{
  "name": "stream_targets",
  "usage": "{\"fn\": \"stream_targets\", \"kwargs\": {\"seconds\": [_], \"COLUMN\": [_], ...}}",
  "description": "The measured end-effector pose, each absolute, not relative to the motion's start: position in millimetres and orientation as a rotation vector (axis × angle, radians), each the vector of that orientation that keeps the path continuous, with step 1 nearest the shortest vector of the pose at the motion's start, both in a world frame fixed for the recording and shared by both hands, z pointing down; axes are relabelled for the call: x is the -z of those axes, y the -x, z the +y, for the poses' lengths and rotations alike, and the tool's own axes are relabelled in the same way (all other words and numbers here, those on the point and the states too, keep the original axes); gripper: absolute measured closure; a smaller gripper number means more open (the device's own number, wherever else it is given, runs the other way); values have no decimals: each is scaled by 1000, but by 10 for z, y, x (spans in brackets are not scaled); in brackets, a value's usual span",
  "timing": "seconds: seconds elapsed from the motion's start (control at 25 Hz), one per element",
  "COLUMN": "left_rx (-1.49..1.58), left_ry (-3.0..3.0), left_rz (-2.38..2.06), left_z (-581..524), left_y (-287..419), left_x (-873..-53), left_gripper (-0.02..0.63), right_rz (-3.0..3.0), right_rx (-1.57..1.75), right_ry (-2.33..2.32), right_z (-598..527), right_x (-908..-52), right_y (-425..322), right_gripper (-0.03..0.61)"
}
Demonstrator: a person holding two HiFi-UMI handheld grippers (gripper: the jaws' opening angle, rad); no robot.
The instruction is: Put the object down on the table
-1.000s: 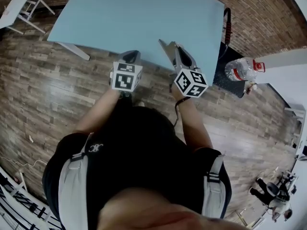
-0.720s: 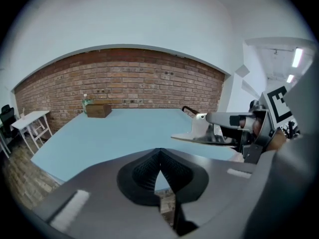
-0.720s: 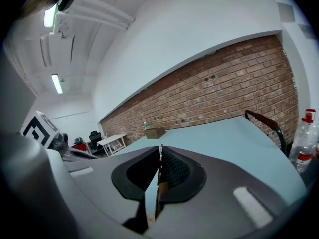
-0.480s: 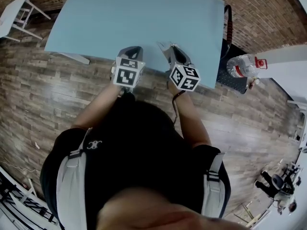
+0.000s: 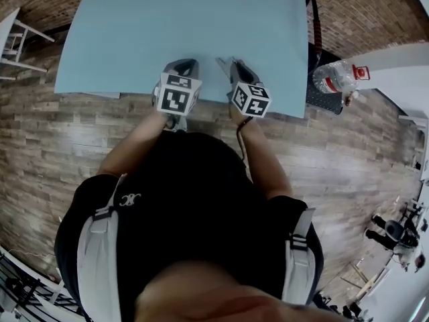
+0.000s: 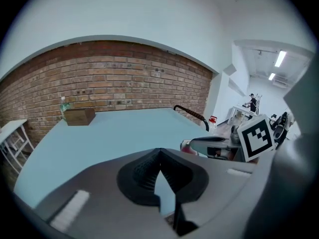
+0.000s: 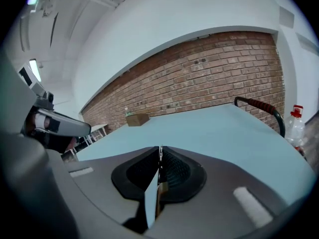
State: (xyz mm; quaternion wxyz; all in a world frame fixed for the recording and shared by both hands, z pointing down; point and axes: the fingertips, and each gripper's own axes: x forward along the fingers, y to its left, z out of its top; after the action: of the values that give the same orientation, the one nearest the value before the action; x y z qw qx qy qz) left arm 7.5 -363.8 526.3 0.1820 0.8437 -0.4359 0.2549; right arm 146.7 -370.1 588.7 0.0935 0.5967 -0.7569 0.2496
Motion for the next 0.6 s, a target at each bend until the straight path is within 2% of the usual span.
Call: {"fn": "stream_targets", "kwargs": {"seconds": [0.6], "left_rx": [-717], "left_ry": [-2385], "left_rz": [-1136], "left_z": [-4037], "left_y": [260], "left_x": [-5463], "left_gripper": [615], "right_rz": [-2014], "right_rx": [-781], "right_ry": [-1807], "right_z": [-3834], "right_x": [-6409], "right_y": [-1457], "right_gripper": [545]}}
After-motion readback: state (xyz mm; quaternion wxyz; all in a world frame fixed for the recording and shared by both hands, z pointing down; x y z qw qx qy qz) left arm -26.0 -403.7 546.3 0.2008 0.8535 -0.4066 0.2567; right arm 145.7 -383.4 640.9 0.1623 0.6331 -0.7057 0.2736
